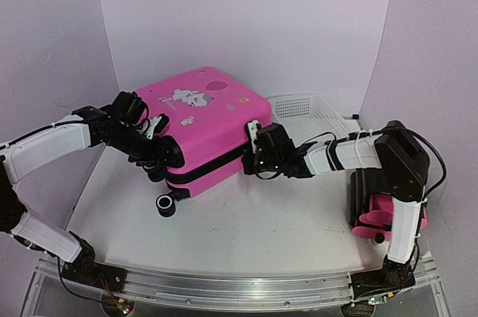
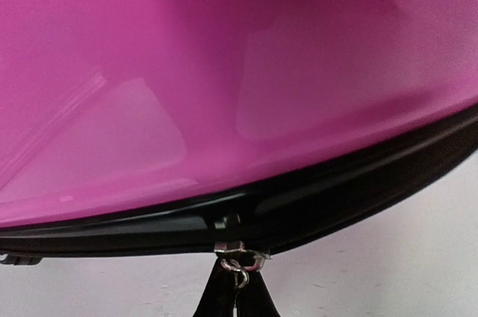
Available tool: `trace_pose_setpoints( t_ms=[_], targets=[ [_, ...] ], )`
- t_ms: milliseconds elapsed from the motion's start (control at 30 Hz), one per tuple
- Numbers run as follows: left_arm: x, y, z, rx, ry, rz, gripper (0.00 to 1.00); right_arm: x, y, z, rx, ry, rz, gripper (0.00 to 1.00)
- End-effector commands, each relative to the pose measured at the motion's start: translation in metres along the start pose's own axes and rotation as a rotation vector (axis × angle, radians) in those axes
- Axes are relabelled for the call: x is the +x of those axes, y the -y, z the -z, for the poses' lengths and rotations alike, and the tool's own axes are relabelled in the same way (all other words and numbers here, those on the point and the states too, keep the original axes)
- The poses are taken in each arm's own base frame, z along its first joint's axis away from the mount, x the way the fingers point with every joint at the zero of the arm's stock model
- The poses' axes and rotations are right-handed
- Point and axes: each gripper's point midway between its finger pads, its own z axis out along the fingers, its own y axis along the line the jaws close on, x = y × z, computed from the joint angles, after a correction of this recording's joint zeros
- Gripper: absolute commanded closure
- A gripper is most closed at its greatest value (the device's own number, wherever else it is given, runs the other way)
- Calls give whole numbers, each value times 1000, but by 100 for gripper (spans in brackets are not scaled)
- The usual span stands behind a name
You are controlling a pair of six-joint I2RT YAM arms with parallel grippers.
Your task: Open, take out, and arrange the luggage
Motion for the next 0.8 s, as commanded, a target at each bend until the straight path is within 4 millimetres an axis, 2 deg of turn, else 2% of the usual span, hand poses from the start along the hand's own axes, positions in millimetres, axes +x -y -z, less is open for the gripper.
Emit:
trace_pose_setpoints(
  t_ms=[0,167,233,367,433,467,533,633,700,767],
  targets=[
    [-53,2,-3,28,257,163,55,-36,-80,13,-203,120,44,100],
    [-45,28,-1,106,279,160,55,-27,-106,-5,-246,93,-13,100],
    [-44,44,-4,144,274,146,55,-22,-107,-11,-214,87,-36,100],
    [-44,77,-5,203,256,72,53,-14,-88,-11,-147,76,-41,100],
    [-44,81,-3,201,247,42,44,-16,-69,-5,-127,58,-48,100],
    [-45,82,1,189,246,22,36,-15,-56,-4,-120,36,-71,100],
    [-46,78,12,138,241,-38,20,-13,-35,-7,-153,-26,-114,100],
    [-51,59,39,-19,223,-142,4,-11,-17,-13,-238,-99,-153,100],
    [-61,37,62,-97,222,-157,2,-14,-9,-14,-256,-108,-148,100],
    [-78,5,88,-140,271,-109,1,-20,-5,-12,-259,-105,-128,100]
  ],
)
